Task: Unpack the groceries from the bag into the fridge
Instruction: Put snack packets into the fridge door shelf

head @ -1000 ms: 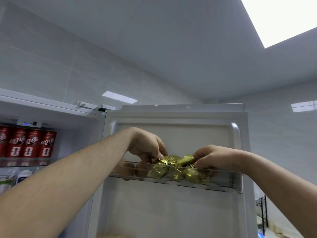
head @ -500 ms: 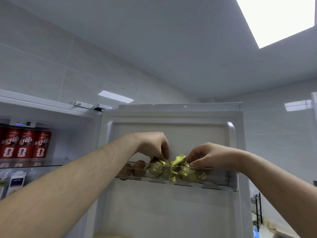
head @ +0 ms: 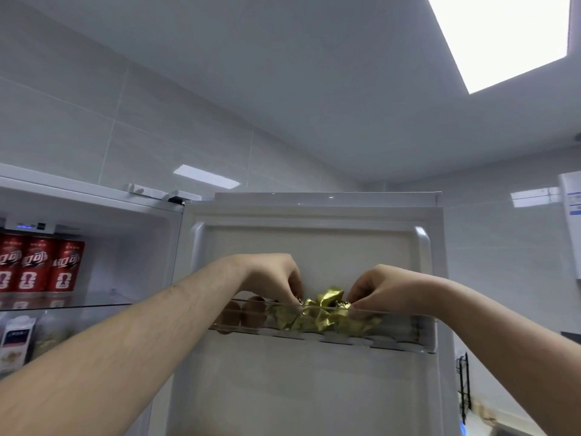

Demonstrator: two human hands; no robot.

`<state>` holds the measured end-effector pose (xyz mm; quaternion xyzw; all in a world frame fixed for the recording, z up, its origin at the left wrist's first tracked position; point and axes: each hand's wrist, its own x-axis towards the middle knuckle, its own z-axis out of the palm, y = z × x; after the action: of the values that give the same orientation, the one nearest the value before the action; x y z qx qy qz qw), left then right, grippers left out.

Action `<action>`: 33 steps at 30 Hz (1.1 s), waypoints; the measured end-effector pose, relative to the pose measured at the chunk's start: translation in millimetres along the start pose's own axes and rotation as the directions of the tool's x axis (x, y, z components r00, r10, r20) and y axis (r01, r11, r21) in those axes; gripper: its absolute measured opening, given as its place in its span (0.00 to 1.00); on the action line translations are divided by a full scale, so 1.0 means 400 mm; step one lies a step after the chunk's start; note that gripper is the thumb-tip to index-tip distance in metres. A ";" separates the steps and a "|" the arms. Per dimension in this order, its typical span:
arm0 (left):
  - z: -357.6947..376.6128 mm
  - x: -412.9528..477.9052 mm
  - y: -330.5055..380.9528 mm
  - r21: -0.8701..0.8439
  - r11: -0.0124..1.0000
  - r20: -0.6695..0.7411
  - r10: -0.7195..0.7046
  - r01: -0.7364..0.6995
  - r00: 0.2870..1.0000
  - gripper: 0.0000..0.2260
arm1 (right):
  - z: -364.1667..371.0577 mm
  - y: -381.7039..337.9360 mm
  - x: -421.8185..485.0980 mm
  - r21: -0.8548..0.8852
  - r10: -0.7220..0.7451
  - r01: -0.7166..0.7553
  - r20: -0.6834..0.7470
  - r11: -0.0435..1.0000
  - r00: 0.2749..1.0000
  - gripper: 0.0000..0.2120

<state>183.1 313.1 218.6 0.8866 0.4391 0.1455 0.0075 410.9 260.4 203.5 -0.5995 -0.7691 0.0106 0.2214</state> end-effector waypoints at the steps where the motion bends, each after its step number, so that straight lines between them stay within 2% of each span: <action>1: 0.002 0.001 -0.003 -0.004 1.000 -0.005 0.015 -0.015 1.000 0.07 | 0.001 0.002 0.001 -0.016 -0.002 0.002 -0.030 1.000 1.000 0.06; 4: 0.007 0.002 -0.009 0.001 0.998 -0.023 0.057 -0.057 0.998 0.07 | 0.005 0.009 0.007 -0.056 0.012 -0.018 -0.109 0.998 0.994 0.07; 9: 0.016 0.003 -0.019 0.007 0.995 -0.084 0.096 -0.095 0.992 0.07 | 0.011 0.010 0.018 -0.122 0.048 -0.062 -0.113 0.991 0.992 0.07; 14: 0.018 0.000 -0.021 -0.015 0.992 -0.066 0.120 -0.122 0.991 0.07 | 0.010 0.003 0.014 -0.150 0.027 -0.043 -0.109 0.988 0.994 0.10; 19: 0.008 -0.008 -0.016 -0.046 0.993 -0.015 0.105 -0.105 0.994 0.08 | 0.012 -0.006 0.011 -0.180 0.037 -0.059 -0.126 0.982 0.991 0.09; 24: 0.021 0.005 -0.010 -0.031 0.993 -0.091 0.109 -0.112 0.990 0.09 | 0.012 -0.007 0.004 -0.162 0.081 -0.114 -0.197 0.980 0.977 0.06; 29: 0.021 0.009 -0.008 -0.037 0.993 -0.103 0.108 -0.112 0.989 0.09 | 0.011 -0.022 -0.005 -0.193 0.119 -0.143 -0.132 0.971 0.984 0.14; 33: 0.022 0.002 -0.005 -0.022 0.995 -0.076 0.100 -0.102 0.992 0.08 | 0.011 -0.029 -0.014 -0.151 0.121 -0.141 -0.135 0.978 0.983 0.18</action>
<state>184.2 315.9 210.1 0.9015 0.3916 0.1843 -0.0047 399.8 253.2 200.8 -0.6643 -0.7108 -0.0739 0.2191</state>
